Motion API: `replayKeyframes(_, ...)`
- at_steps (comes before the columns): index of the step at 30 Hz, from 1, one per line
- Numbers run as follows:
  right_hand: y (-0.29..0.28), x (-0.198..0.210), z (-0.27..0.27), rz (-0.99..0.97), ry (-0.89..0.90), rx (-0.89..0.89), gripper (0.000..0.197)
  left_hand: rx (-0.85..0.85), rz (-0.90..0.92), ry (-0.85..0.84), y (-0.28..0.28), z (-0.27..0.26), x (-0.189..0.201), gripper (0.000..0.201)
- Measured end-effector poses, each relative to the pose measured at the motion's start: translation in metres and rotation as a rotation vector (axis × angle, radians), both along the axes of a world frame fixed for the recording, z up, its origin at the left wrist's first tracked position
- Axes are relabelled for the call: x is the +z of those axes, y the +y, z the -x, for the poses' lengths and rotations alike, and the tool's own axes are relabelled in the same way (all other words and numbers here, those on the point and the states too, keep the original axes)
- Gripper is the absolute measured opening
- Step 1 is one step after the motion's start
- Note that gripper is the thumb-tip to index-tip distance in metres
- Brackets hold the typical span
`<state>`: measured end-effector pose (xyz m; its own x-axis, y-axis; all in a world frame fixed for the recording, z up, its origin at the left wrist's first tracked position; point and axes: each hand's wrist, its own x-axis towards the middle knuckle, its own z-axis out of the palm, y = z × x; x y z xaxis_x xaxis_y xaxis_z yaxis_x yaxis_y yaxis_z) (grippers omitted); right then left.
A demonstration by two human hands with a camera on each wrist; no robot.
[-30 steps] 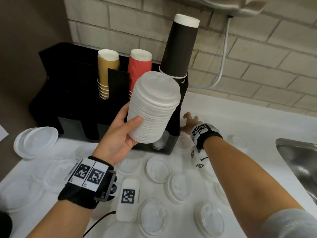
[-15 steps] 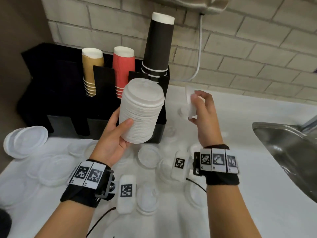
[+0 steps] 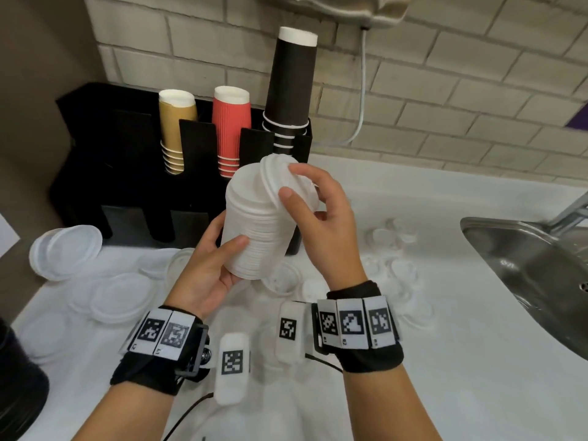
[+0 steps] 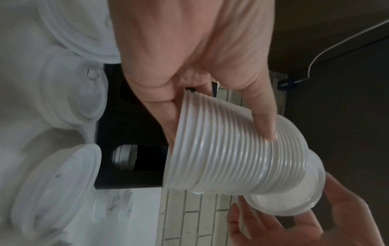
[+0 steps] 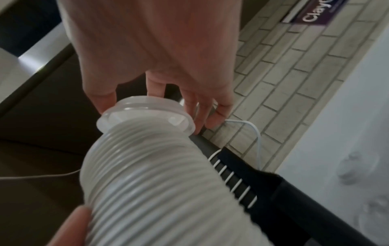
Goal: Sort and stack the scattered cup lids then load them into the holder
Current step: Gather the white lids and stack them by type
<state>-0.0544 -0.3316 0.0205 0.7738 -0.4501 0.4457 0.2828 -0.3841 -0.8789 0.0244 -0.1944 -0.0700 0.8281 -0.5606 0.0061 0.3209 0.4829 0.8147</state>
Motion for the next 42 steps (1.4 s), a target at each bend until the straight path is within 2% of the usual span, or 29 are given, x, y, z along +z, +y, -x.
replayKeyframes(9, -0.002, 0.011, -0.002, 0.207, 0.014, -0.017, 0.027, -0.013, -0.005, 0.005, 0.003, 0.002, 0.004, 0.069)
replayKeyframes(13, -0.001, 0.012, -0.006, 0.223, 0.018, 0.013, 0.026, -0.051, -0.027, -0.025, 0.001, 0.002, 0.006, 0.101)
replayKeyframes(14, -0.001, 0.012, -0.007, 0.233, 0.031, 0.016, 0.026, -0.058, -0.025, -0.03, 0.0, 0.002, 0.006, 0.104)
replayKeyframes(21, -0.004, 0.009, -0.013, 0.292, 0.095, 0.011, 0.025, -0.083, -0.013, -0.023, -0.001, -0.003, 0.006, 0.103)
replayKeyframes(28, -0.004, 0.006, -0.017, 0.304, 0.022, 0.026, 0.03, -0.079, 0.037, 0.006, -0.003, -0.006, 0.008, 0.097)
replayKeyframes(36, -0.011, 0.001, -0.019, 0.275, -0.057, 0.077, 0.044, -0.077, 0.072, 0.025, -0.006, -0.006, 0.007, 0.104)
replayKeyframes(38, -0.031, -0.002, -0.024, 0.082, -0.057, -0.026, 0.038, -0.066, 0.084, 0.027, -0.006, -0.009, 0.008, 0.105)
replayKeyframes(40, -0.068, -0.01, -0.034, -0.179, -0.007, -0.255, 0.033, -0.054, 0.086, 0.024, -0.005, -0.012, 0.008, 0.094)
replayKeyframes(41, -0.091, -0.015, -0.04, -0.222, 0.11, -0.383, 0.032, -0.045, 0.091, 0.019, -0.004, -0.015, 0.007, 0.08)
replayKeyframes(42, -0.114, -0.022, -0.045, -0.193, 0.312, -0.484, 0.037, -0.032, 0.097, 0.011, -0.003, -0.016, 0.007, 0.066)
